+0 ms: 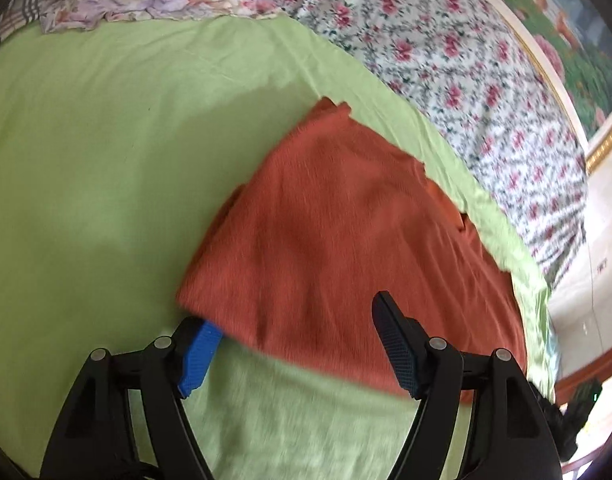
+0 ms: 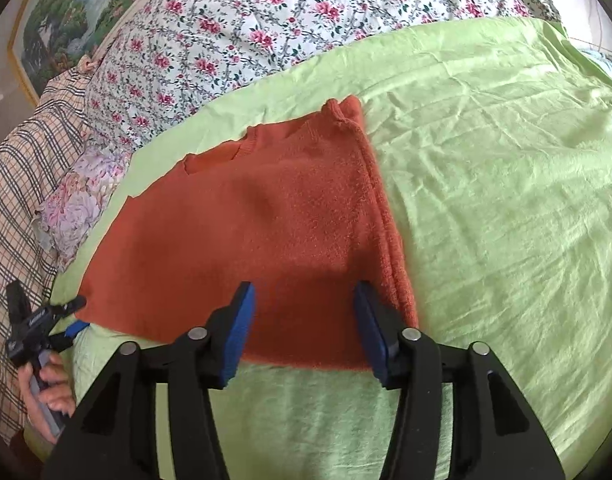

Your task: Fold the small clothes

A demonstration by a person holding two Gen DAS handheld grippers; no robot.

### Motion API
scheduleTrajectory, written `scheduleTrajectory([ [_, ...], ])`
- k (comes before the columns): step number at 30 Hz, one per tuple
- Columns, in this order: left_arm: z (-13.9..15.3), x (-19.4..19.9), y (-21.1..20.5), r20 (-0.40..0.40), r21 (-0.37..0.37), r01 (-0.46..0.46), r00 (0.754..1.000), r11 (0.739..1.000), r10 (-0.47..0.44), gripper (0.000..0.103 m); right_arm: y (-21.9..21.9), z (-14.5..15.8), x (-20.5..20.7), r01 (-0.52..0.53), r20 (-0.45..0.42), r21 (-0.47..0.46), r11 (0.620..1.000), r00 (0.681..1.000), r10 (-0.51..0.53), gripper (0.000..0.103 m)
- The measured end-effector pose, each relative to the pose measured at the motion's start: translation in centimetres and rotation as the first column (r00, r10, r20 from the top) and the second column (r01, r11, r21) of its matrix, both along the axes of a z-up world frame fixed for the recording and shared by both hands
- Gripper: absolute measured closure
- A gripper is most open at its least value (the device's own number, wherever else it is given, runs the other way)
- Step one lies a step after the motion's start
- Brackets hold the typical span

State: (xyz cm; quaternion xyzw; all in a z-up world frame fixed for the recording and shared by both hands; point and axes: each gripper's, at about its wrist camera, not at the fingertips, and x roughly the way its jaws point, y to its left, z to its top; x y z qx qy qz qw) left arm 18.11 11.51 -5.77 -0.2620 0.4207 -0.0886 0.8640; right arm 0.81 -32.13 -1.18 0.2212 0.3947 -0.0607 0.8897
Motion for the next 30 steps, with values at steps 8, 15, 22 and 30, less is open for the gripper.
scheduleTrajectory([
  [8, 1.6, 1.7, -1.4, 0.029, 0.042, 0.020, 0.999, 0.999, -0.021, 0.096, 0.5, 0.6, 0.3, -0.023, -0.007, 0.007, 1.000, 1.000, 0.023, 0.045],
  [15, 8.4, 0.2, -7.7, 0.221, 0.168, 0.169, 0.954, 0.971, -0.204, 0.097, 0.2, 1.8, 2.0, -0.065, 0.017, 0.110, 0.992, 0.998, 0.064, 0.044],
  [22, 9.6, -1.1, -17.5, 0.260, 0.255, 0.384, 0.857, 0.887, -0.445, 0.098, -0.8, 3.7, 5.9, -0.124, 0.042, 0.209, 0.970, 0.992, 0.118, 0.044],
  [30, 6.4, -1.5, -19.4, 0.192, 0.245, 0.450, 0.845, 0.859, -0.498, 0.098, 2.5, 0.1, 15.1, -0.283, -0.028, 0.391, 0.876, 0.948, 0.318, 0.041],
])
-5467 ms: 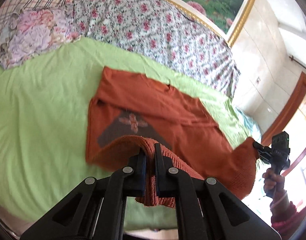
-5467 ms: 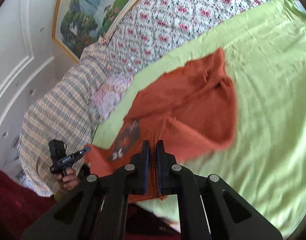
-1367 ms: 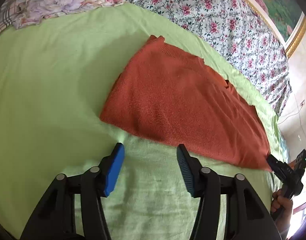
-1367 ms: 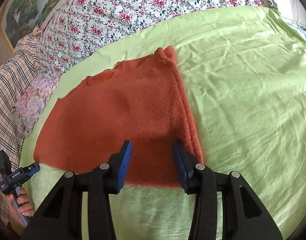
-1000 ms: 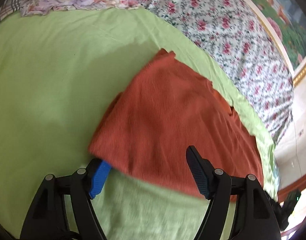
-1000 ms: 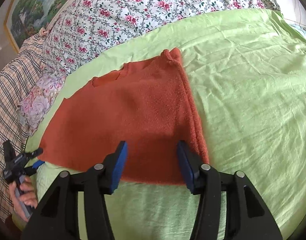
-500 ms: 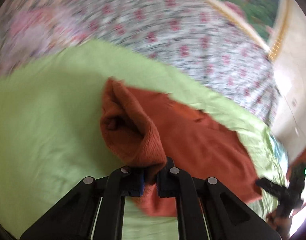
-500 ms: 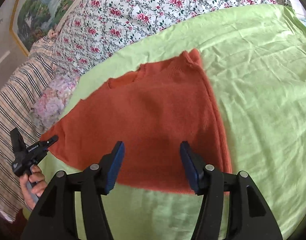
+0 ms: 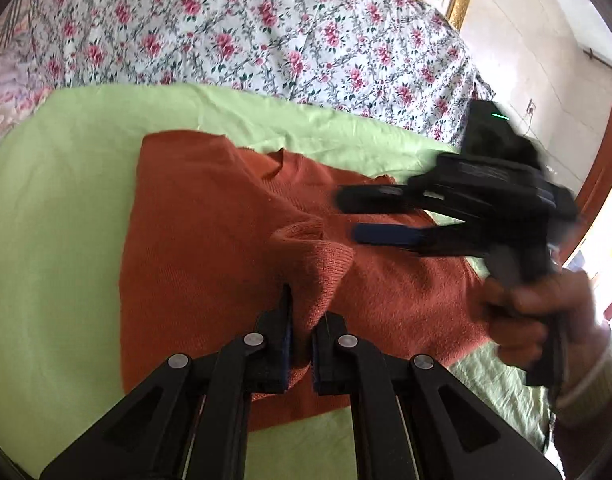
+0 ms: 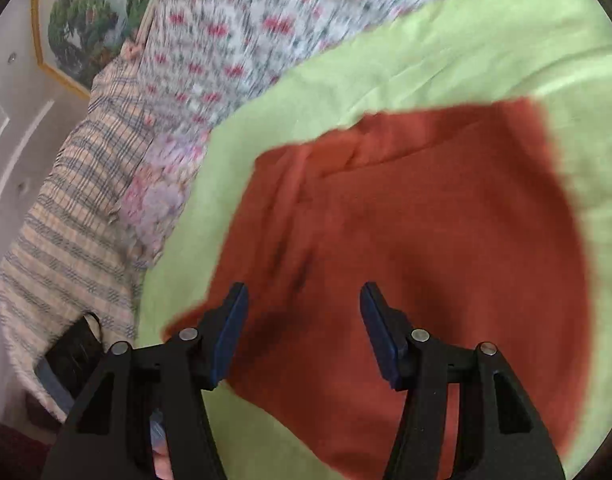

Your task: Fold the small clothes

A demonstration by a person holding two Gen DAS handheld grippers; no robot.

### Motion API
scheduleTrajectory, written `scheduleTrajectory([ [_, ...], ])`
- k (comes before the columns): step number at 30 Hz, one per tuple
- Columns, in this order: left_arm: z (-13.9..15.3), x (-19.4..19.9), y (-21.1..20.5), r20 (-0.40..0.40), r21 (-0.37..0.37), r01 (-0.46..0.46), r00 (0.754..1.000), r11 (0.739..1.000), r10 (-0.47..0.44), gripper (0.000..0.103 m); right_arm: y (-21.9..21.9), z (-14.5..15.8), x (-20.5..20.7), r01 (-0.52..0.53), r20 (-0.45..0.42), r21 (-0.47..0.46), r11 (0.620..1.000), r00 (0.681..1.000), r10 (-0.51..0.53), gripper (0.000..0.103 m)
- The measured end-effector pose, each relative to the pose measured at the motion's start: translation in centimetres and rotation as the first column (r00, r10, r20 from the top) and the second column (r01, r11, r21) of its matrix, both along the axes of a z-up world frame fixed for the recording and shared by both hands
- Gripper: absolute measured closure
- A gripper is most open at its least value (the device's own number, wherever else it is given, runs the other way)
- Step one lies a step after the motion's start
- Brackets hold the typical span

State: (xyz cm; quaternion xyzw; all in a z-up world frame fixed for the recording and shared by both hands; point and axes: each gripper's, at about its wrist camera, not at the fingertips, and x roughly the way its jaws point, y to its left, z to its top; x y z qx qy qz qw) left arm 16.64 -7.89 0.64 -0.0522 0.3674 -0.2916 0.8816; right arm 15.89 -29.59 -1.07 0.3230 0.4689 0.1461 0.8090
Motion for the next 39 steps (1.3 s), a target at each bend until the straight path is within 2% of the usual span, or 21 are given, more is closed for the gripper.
scheduleTrajectory([
  [3, -0.1, 0.1, 0.7, -0.005, -0.014, -0.002, 1.000, 1.000, 0.002, 0.098, 2.1, -2.0, 3.3, -0.053, -0.060, 0.019, 0.998, 0.997, 0.054, 0.041],
  [6, -0.1, 0.0, 1.3, -0.007, -0.016, 0.002, 1.000, 1.000, -0.002, 0.098, 4.1, -3.2, 6.5, -0.090, -0.060, 0.057, 0.994, 0.994, 0.093, 0.041],
  [8, -0.2, 0.1, 1.0, -0.009, -0.007, 0.007, 1.000, 1.000, -0.007, 0.098, 5.3, -3.8, 8.5, -0.105, -0.068, 0.040, 0.994, 0.992, 0.108, 0.043],
  [10, 0.0, 0.0, 0.9, -0.006, 0.001, 0.011, 1.000, 1.000, -0.011, 0.098, 6.1, -4.2, 9.8, -0.108, -0.077, 0.020, 0.994, 0.991, 0.110, 0.081],
  [12, 0.6, -0.1, 0.7, -0.003, -0.004, 0.023, 1.000, 1.000, -0.023, 0.098, 6.2, -4.0, 10.3, -0.107, -0.079, 0.020, 0.994, 0.991, 0.108, 0.085],
  [16, 2.4, -1.2, -1.3, 0.029, -0.043, 0.105, 0.994, 0.994, -0.104, 0.098, 4.9, -0.1, 8.0, -0.097, 0.024, -0.019, 0.995, 0.995, 0.097, 0.086],
  [20, 3.6, -2.3, -5.7, 0.046, -0.069, 0.207, 0.978, 0.976, -0.204, 0.098, 1.0, 4.0, 4.8, -0.040, 0.107, -0.078, 0.996, 0.993, 0.049, 0.087],
  [22, 3.4, -2.9, -8.4, 0.048, -0.079, 0.256, 0.966, 0.964, -0.253, 0.098, -0.8, 4.8, 3.8, -0.009, 0.118, -0.129, 0.992, 0.993, 0.024, 0.087],
  [25, 2.2, -3.7, -12.1, 0.015, -0.084, 0.316, 0.949, 0.945, -0.316, 0.098, -5.0, 4.2, 1.7, 0.063, 0.094, -0.162, 0.985, 0.994, -0.048, 0.087],
  [29, 0.4, -4.5, -15.5, -0.016, -0.034, 0.352, 0.936, 0.935, -0.353, 0.098, -8.9, 1.4, -0.5, 0.134, 0.025, -0.180, 0.974, 0.991, -0.132, 0.087],
  [33, -0.5, -4.7, -16.2, -0.047, -0.030, 0.346, 0.937, 0.938, -0.347, 0.098, -10.1, -0.2, -1.2, 0.143, 0.013, -0.175, 0.974, 0.990, -0.143, 0.087],
  [37, -0.2, -4.4, -16.1, -0.036, -0.040, 0.353, 0.934, 0.935, -0.355, 0.097, -10.3, 0.5, -1.5, 0.147, 0.054, -0.166, 0.975, 0.989, -0.140, 0.087],
  [39, -0.9, -3.8, -16.6, -0.060, -0.026, 0.359, 0.931, 0.933, -0.360, 0.096, -10.3, 0.5, -1.6, 0.153, 0.059, -0.174, 0.973, 0.988, -0.145, 0.087],
])
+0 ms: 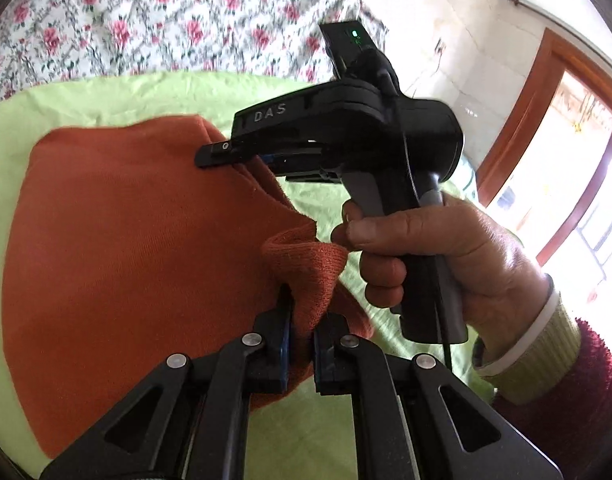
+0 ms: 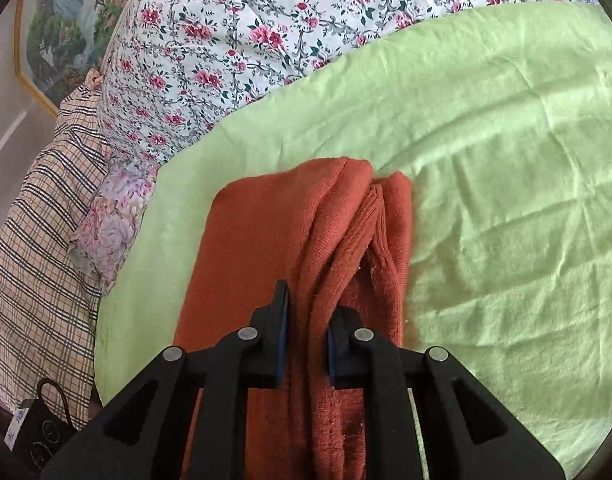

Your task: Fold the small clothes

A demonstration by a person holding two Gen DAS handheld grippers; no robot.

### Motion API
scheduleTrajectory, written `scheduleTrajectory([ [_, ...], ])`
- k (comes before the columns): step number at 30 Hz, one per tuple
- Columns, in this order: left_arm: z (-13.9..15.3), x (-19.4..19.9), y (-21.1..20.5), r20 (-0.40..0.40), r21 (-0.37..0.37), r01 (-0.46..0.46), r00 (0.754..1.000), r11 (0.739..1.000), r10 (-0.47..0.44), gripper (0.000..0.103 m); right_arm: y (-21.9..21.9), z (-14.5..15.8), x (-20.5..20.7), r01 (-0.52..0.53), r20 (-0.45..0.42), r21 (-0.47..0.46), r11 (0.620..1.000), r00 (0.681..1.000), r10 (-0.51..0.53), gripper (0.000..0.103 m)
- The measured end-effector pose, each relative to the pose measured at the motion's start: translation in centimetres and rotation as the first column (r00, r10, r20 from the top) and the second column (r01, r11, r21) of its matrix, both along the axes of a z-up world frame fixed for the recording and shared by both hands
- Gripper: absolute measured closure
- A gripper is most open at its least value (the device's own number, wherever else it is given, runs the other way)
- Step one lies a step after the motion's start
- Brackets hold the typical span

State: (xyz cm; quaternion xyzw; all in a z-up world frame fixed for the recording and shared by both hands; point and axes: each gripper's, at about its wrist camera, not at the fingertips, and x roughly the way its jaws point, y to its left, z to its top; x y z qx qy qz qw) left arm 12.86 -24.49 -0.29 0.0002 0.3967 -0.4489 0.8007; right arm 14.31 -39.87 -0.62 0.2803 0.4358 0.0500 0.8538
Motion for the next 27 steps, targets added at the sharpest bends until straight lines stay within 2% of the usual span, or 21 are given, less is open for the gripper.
scheduleTrajectory([
  [3, -1.3, 0.5, 0.1, -0.052, 0.026, 0.005, 0.999, 1.000, -0.003, 0.093, 0.0, -1.3, -0.1, 0.014, -0.050, -0.042, 0.999, 0.999, -0.016, 0.087],
  [6, -0.7, 0.0, 1.8, -0.054, 0.021, 0.022, 0.998, 1.000, -0.021, 0.081, -0.2, -1.6, -0.9, 0.032, -0.061, -0.044, 0.999, 0.997, -0.035, 0.079],
  [8, 0.1, -0.2, 3.5, -0.048, 0.017, 0.011, 0.999, 1.000, -0.010, 0.057, -0.5, -1.1, -1.7, 0.054, -0.055, -0.043, 0.998, 0.997, -0.056, 0.073],
  [11, 1.0, -0.1, 6.4, -0.034, 0.001, -0.038, 0.999, 0.999, 0.038, 0.047, -0.8, 0.1, -3.2, 0.086, -0.044, -0.089, 0.992, 0.995, -0.091, 0.051],
  [12, 1.2, 0.6, 7.8, -0.042, -0.008, -0.068, 0.997, 0.998, 0.068, 0.045, -0.8, 0.2, -3.5, 0.095, -0.045, -0.096, 0.991, 0.994, -0.100, 0.038],
  [13, 1.3, 1.1, 8.6, -0.051, -0.014, -0.089, 0.995, 0.996, 0.089, 0.039, -1.0, 0.3, -3.9, 0.101, -0.042, -0.096, 0.990, 0.994, -0.105, 0.033],
  [17, 0.6, 4.4, 12.3, -0.089, -0.019, -0.202, 0.976, 0.979, 0.200, 0.024, -1.5, -0.2, -4.8, 0.113, -0.050, -0.032, 0.993, 0.992, -0.115, 0.031],
  [21, -1.3, 8.7, 13.7, -0.189, -0.009, -0.273, 0.945, 0.962, 0.266, 0.023, -1.4, -1.4, -4.5, 0.109, -0.085, 0.003, 0.994, 0.991, -0.108, 0.031],
  [27, -5.0, 13.4, 13.7, -0.310, 0.021, -0.301, 0.905, 0.953, 0.293, 0.022, -1.2, -2.1, -3.5, 0.082, -0.093, 0.034, 0.996, 0.993, -0.078, 0.031],
])
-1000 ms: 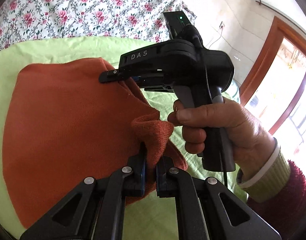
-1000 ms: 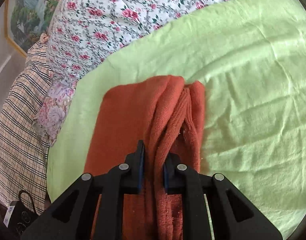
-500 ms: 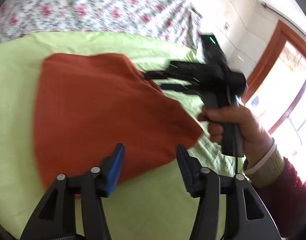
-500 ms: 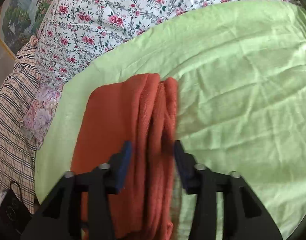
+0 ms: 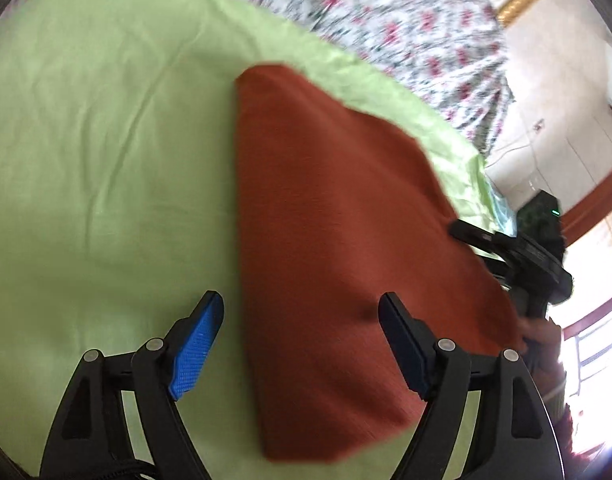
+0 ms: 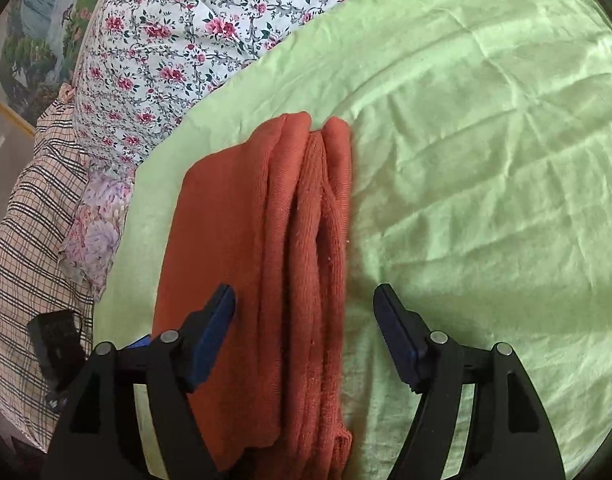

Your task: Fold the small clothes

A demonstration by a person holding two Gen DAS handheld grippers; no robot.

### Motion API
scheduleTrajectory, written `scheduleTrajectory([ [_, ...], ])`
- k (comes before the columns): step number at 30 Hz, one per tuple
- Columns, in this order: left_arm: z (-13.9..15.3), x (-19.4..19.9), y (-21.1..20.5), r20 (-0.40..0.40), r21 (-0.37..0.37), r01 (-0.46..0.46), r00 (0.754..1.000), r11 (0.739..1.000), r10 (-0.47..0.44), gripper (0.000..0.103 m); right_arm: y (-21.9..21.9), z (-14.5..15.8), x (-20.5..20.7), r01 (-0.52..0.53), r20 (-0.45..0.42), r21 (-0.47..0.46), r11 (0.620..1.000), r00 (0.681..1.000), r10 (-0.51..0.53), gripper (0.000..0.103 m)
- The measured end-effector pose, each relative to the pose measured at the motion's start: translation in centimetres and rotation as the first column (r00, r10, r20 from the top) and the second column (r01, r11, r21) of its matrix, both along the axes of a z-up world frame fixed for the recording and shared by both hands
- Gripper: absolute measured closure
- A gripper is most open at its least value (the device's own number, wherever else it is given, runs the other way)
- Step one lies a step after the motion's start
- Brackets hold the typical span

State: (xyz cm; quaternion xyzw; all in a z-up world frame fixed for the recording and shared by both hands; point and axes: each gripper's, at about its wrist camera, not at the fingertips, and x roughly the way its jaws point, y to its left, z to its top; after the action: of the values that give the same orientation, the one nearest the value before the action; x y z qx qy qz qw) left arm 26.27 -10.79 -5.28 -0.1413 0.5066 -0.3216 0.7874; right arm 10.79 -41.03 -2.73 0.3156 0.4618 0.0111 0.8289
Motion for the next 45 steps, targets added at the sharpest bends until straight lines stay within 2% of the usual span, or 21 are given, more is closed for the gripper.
scheduleTrajectory([
  [3, -0.4, 0.9, -0.9, 0.026, -0.036, 0.015, 1.000, 0.999, -0.014, 0.024, 0.4, -0.4, 0.6, -0.038, -0.013, -0.003, 0.999, 0.999, 0.038, 0.031],
  [5, -0.6, 1.5, -2.1, 0.028, -0.038, 0.045, 0.999, 0.998, -0.044, 0.055, 1.1, -0.5, 1.0, -0.065, -0.018, -0.020, 0.998, 0.998, 0.064, 0.042],
  [6, -0.7, 1.6, -2.3, 0.020, -0.028, 0.043, 0.999, 0.999, -0.043, 0.060, 1.3, -0.7, 1.1, -0.071, -0.024, -0.008, 0.997, 0.997, 0.070, 0.063],
  [7, -0.5, 1.5, -2.3, 0.023, -0.028, 0.039, 0.999, 0.999, -0.039, 0.072, 1.4, -1.1, 1.3, -0.067, -0.031, 0.027, 0.997, 0.997, 0.067, 0.070],
  [8, -0.1, 1.2, -1.8, 0.033, -0.040, 0.036, 0.999, 0.999, -0.035, 0.078, 1.7, -1.4, 1.3, -0.056, -0.033, 0.052, 0.997, 0.998, 0.058, 0.072],
  [10, 1.3, 0.4, -0.7, 0.057, -0.079, 0.039, 0.998, 0.996, -0.035, 0.081, 2.4, -0.9, 1.1, -0.046, -0.022, 0.017, 0.999, 0.999, 0.046, 0.077],
  [14, 4.9, -2.8, 2.4, 0.151, -0.067, 0.027, 0.988, 0.997, -0.016, 0.081, 4.4, 0.9, 0.5, -0.056, 0.042, 0.053, 0.997, 0.998, 0.054, 0.079],
  [19, 7.4, -6.3, 8.2, 0.207, -0.044, -0.046, 0.977, 0.998, 0.054, 0.082, 10.0, 1.8, 1.4, -0.161, 0.093, 0.089, 0.983, 0.984, 0.153, 0.079],
  [23, 7.5, -8.8, 13.3, 0.221, -0.026, -0.103, 0.969, 0.994, 0.106, 0.081, 14.6, 1.4, 2.7, -0.242, 0.135, 0.120, 0.963, 0.965, 0.225, 0.079],
  [26, 5.3, -9.5, 16.0, 0.180, -0.006, -0.133, 0.975, 0.991, 0.132, 0.081, 16.9, 0.2, 3.3, -0.276, 0.127, 0.151, 0.949, 0.958, 0.258, 0.079],
  [29, 2.2, -9.2, 17.3, 0.110, 0.012, -0.161, 0.981, 0.987, 0.159, 0.077, 18.6, -1.8, 3.6, -0.279, 0.065, 0.130, 0.951, 0.960, 0.273, 0.079],
  [32, 0.6, -8.8, 18.4, 0.062, -0.035, -0.168, 0.983, 0.985, 0.170, 0.071, 18.5, -3.2, 3.2, -0.266, 0.033, 0.128, 0.955, 0.964, 0.264, 0.079],
  [35, 0.5, -7.6, 18.9, 0.042, -0.055, -0.175, 0.983, 0.983, 0.177, 0.064, 18.0, -3.6, 3.1, -0.258, 0.030, 0.151, 0.954, 0.966, 0.256, 0.079],
  [38, 0.9, -6.0, 18.8, 0.042, -0.064, -0.192, 0.980, 0.979, 0.195, 0.056, 18.4, -3.3, 3.0, -0.258, 0.017, 0.125, 0.958, 0.966, 0.258, 0.073],
  [40, 0.9, -3.8, 19.2, 0.022, -0.093, -0.211, 0.977, 0.973, 0.214, 0.054, 18.1, -3.1, 2.9, -0.248, 0.013, 0.126, 0.960, 0.969, 0.248, 0.069],
  [45, 0.2, 2.5, 19.3, -0.066, -0.165, -0.253, 0.967, 0.953, 0.245, 0.052, 18.0, -2.4, 1.9, -0.207, 0.027, 0.119, 0.971, 0.978, 0.205, 0.068],
])
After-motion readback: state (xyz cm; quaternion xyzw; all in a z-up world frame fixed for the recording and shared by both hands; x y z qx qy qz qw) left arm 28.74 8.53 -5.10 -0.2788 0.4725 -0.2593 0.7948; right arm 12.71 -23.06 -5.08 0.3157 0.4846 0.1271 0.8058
